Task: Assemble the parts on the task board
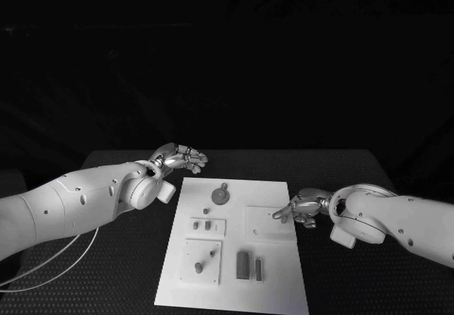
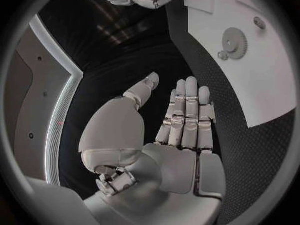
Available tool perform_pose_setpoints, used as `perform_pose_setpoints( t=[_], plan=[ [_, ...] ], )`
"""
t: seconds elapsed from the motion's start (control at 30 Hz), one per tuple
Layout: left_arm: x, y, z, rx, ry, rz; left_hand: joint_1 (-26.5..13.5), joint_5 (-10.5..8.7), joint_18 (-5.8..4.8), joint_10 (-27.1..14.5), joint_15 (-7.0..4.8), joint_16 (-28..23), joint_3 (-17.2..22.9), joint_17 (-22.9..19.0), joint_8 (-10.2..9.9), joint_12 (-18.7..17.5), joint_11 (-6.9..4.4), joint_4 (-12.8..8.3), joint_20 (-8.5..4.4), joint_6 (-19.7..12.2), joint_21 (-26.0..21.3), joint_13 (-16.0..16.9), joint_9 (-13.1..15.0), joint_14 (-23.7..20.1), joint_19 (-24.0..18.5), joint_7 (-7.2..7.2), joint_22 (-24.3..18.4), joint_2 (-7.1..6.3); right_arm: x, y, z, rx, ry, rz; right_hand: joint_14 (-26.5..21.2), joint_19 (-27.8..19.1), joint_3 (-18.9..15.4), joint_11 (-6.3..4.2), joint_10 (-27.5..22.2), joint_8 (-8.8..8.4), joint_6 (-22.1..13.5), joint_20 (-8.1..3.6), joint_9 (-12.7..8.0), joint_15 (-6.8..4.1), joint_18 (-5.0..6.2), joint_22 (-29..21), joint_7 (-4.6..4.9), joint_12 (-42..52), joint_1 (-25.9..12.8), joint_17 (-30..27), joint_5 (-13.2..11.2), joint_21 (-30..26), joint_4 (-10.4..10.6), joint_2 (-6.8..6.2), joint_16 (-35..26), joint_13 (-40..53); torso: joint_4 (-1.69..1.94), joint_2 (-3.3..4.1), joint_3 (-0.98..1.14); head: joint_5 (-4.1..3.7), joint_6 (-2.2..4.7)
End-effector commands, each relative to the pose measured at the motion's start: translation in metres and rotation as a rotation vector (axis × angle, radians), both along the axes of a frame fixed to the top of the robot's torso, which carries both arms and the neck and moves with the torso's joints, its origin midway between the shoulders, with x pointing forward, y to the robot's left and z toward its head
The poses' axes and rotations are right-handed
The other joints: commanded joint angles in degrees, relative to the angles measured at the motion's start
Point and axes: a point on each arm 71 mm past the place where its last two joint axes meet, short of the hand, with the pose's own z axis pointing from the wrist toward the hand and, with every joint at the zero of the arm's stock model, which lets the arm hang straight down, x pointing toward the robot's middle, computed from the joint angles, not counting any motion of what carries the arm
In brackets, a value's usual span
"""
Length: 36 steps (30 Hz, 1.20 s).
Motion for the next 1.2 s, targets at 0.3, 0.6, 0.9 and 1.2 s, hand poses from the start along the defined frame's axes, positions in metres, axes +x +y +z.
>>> perform_pose_setpoints(
  t=[0.3, 0.6, 0.9, 1.2],
  plan=[
    [0.017, 0.007, 0.008, -0.084, -0.014, 0.042, -0.96, -0.24, -0.2, -0.33, 1.71, -4.93, -0.33, -0.65, 0.72, -0.25, -0.68, 0.15, 1.81, -0.1, -2.53, -0.21, -0.3, -3.46, -2.45, -1.97, 0.06, 1.29, 0.081, -0.035, 0.029, 0.449, -0.221, -0.22, -11.66, -12.45, 2.46, 2.08, -9.98, -0.51, -2.84, 4.84, 0.01, 2.97, 0.26, -4.5, 2.66, -11.24, 11.54, -7.87, 0.14, -12.21, 0.18, 5.82, -14.24, -7.87, 0.24, -2.16, -0.33, -2.15, 6.55],
    [0.031, 0.01, 0.012, -0.157, -0.033, 0.099, -4.07, -0.87, -1.94, -12.89, 4.76, -12.79, -1.15, -3.46, -1.92, -0.58, -0.33, 1.26, 4.83, -5.3, -8.28, -4.15, -1.52, -15.48, -10.19, -3.15, -1.99, -0.91, 0.1, -0.037, 0.025, 0.649, -0.267, -0.375, -23.42, -27.72, 6.87, 7.47, -17.35, -1.51, -7.0, 10.91, -0.25, 13.02, -4.09, -14.05, 3.63, -35.86, 11.52, -23.46, 0.45, -30.38, 1.36, 6.55, -37.89, -27.74, 0.05, -3.19, -0.16, -1.74, 10.14],
    [0.033, 0.009, 0.014, -0.182, -0.042, 0.077, -6.45, -0.87, -2.18, -18.27, 4.29, -15.15, -1.05, -4.17, -2.63, -0.33, -1.79, 4.59, 6.21, -8.77, -11.24, -6.99, -1.23, -19.5, -13.57, -4.95, -2.57, -3.3, 0.102, -0.031, 0.026, 0.692, -0.273, -0.384, -24.19, -30.83, 1.35, 7.64, -10.52, -0.84, -10.09, 14.54, -0.87, 13.89, -3.25, -21.72, 2.59, -52.93, 12.35, -36.56, 0.57, -40.67, 0.34, 8.26, -51.5, -45.9, 0.11, -3.37, -0.06, -1.56, 10.63],
    [0.026, 0.005, 0.007, -0.149, -0.036, 0.119, -61.67, -3.71, -2.18, -71.04, -2.87, -34.6, -28.82, -28.89, -16.92, -4.21, -5.62, 11.24, 3.06, -49.7, -35.49, -16.69, -27.96, -58.75, -42.38, -9.88, -71.34, 8.44, 0.097, -0.027, 0.023, 0.671, -0.272, -0.397, -72.35, -60.86, -27.28, -0.08, -64.97, -17.85, -55.22, 3.69, -26.47, 5.95, -12.4, -72.44, -5.63, -65.17, -35.91, -65.89, -3.11, -66.75, 16.76, 9.93, -70.23, -56.04, 0.68, -4.62, -0.06, -1.99, 9.32]
  ],
)
